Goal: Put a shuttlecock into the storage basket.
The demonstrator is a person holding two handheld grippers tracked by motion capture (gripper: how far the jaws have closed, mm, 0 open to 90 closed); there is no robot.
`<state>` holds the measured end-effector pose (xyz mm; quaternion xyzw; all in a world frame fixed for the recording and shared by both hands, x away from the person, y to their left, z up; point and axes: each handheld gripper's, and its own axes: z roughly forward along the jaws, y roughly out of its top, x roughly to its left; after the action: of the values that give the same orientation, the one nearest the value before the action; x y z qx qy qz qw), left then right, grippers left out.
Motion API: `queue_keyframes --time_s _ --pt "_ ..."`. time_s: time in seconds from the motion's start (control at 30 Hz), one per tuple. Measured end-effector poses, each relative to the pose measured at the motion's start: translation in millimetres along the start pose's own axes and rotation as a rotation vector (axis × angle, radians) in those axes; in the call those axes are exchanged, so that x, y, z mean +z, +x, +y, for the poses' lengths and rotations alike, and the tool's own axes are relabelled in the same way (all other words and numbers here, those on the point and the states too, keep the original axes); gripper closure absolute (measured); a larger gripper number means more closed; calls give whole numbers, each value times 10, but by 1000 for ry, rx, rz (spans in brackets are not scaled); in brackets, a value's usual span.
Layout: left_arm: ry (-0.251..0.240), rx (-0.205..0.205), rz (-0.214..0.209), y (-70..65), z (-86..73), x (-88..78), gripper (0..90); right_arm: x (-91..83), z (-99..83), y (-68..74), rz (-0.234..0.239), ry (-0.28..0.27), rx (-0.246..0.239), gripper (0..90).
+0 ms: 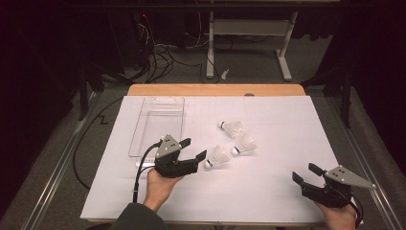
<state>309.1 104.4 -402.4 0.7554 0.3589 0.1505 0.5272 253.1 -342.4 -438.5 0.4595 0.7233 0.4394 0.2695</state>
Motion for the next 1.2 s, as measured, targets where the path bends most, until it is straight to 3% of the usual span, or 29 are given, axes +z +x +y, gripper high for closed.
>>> queue_keyframes --time_s 1.2 --pt "4 9 -19 -53 100 228 305 3 1 3 4 1 0 309"
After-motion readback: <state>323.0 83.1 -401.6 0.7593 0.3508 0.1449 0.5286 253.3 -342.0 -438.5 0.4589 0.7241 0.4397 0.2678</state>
